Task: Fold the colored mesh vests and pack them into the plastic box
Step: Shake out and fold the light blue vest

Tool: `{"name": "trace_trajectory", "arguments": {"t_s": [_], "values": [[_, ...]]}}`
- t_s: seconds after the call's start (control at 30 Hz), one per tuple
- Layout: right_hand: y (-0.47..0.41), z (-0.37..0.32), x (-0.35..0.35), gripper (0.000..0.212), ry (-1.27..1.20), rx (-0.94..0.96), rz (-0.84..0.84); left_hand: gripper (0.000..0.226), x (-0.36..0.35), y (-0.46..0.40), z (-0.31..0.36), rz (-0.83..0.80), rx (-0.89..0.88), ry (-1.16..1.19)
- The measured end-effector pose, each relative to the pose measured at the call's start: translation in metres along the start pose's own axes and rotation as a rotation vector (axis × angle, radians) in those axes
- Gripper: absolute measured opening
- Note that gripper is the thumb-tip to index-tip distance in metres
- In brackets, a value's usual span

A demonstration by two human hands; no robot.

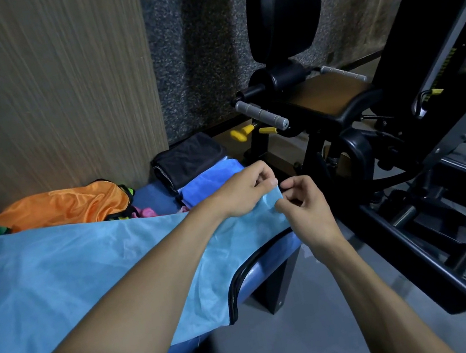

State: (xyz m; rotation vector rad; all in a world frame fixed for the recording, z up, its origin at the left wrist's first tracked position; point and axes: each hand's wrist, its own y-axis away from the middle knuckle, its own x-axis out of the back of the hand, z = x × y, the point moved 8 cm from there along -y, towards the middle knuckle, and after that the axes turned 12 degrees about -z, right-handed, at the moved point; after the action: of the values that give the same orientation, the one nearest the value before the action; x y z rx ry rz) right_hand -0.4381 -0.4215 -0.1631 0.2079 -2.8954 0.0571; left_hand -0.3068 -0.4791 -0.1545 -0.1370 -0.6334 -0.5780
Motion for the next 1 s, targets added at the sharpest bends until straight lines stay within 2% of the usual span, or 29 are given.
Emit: {"name": "trace_trajectory", "arguments": {"t_s": [0.07,0.13,0.2,0.27,0.37,0.47,0.57,0.67,0.77,0.9,1.0], "values": [[-0.004,0.014,-0.002,0.029,-0.059,-0.14,-0.012,0.011,0.001,0.001,0.002,0.037,-0.053,0.013],[-0.008,0.026,-0.008,0.042,-0.083,-0.246,-0.061,0.009,0.003,0.005,0.002,0.087,-0.068,-0.012],[-0.01,0.029,-0.017,0.038,-0.105,-0.27,-0.092,0.004,0.009,0.018,0.004,0.192,-0.068,-0.093],[-0.012,0.028,-0.017,0.025,-0.099,-0.232,-0.045,0.013,0.014,0.046,0.012,0.325,-0.079,-0.28],[-0.017,0.028,-0.01,0.023,-0.038,-0.182,0.026,0.024,0.005,0.112,0.028,0.421,-0.074,-0.61],[-0.014,0.025,-0.011,0.026,0.089,-0.173,0.048,0.031,-0.003,0.177,0.019,0.457,0.021,-0.898],[-0.01,0.013,-0.01,0.023,0.113,-0.115,0.086,0.048,0.008,0.223,-0.009,0.436,0.235,-1.038],[-0.003,-0.01,-0.011,0.017,0.014,-0.055,0.127,0.064,0.019,0.251,-0.044,0.311,0.425,-1.012],[0.012,-0.044,-0.019,0.014,-0.061,-0.006,0.14,0.073,0.021,0.268,-0.059,0.207,0.439,-1.011],[0.032,-0.093,-0.047,0.015,-0.068,0.061,0.082,0.06,0.043,0.295,-0.031,0.385,0.247,-0.898],[0.047,-0.132,-0.093,0.017,-0.021,0.119,-0.038,0.039,0.067,0.334,-0.031,0.611,0.141,-0.61]]}}
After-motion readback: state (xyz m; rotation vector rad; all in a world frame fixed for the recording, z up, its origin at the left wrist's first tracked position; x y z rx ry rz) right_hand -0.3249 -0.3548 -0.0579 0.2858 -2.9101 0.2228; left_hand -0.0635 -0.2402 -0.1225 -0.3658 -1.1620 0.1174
